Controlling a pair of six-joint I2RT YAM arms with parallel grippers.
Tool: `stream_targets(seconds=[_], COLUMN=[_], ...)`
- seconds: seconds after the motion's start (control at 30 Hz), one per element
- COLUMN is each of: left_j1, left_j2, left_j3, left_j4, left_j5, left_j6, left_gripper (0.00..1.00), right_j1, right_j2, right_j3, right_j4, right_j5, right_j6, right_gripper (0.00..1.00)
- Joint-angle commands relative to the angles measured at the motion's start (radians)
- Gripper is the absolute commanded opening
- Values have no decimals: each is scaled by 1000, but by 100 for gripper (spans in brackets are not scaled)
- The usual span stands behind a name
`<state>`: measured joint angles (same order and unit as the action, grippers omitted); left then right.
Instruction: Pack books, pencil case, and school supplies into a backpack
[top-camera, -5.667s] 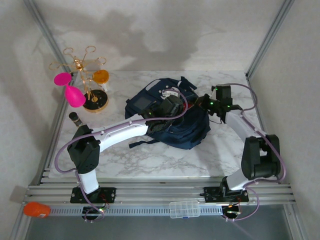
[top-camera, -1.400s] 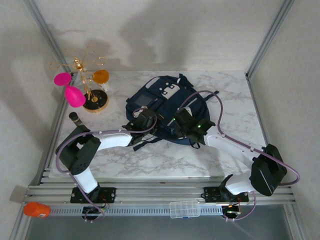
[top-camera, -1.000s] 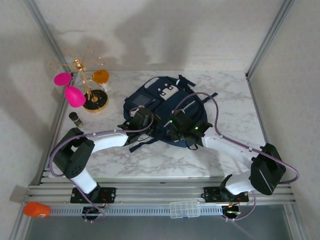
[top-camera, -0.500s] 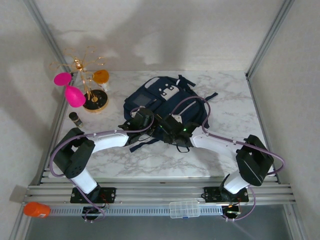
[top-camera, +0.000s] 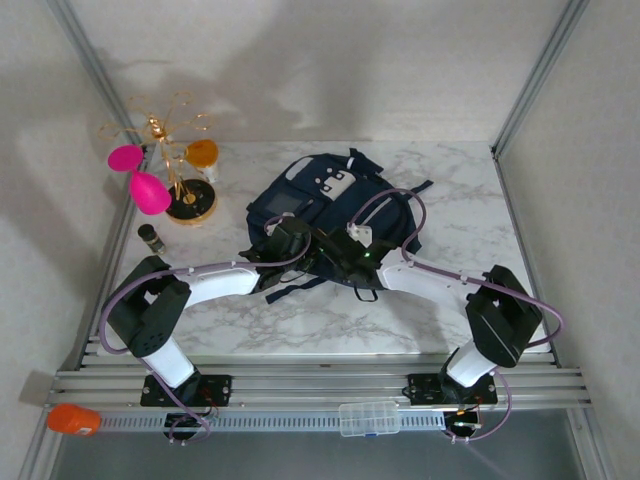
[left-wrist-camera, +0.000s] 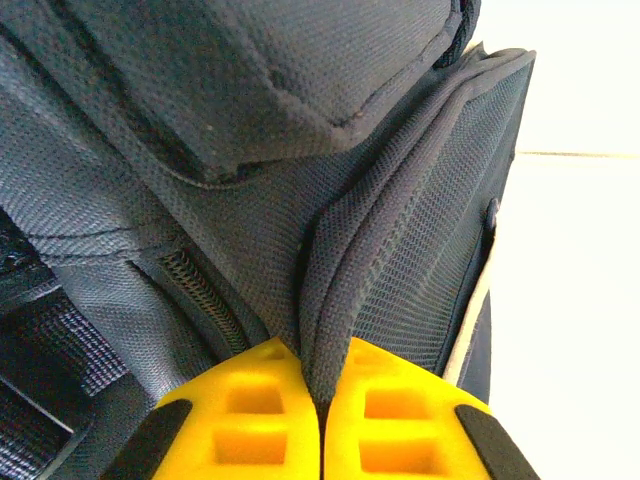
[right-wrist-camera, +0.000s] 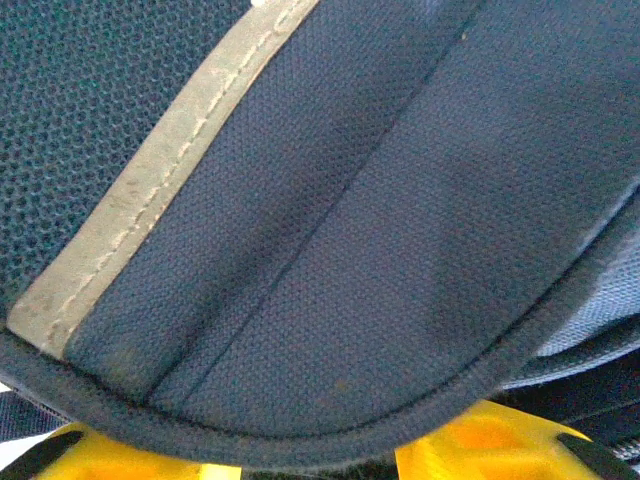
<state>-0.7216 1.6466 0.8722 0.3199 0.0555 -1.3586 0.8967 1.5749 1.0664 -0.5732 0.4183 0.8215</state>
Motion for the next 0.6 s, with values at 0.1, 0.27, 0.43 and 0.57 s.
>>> stream_targets(seconds=[0.1, 0.27, 0.43, 0.57], left_j1=[-25, -29, -29, -28], left_j2=[-13, 0, 9, 19], left_j3=[46, 62, 68, 73], left_j4=[29, 27, 47, 49], left_j5=[37, 48, 58, 65], left_j6=[12, 20, 9, 6], left_gripper=[0, 0, 0, 0], right_j1=[-46, -45, -34, -34], right_j2=[-54, -75, -55, -55], right_j3=[12, 16, 36, 45], right_j4=[-88, -75, -62, -52], right_j5=[86, 8, -61, -79], right_j6=[-61, -97, -90, -66], right_gripper=[38, 37, 37, 44])
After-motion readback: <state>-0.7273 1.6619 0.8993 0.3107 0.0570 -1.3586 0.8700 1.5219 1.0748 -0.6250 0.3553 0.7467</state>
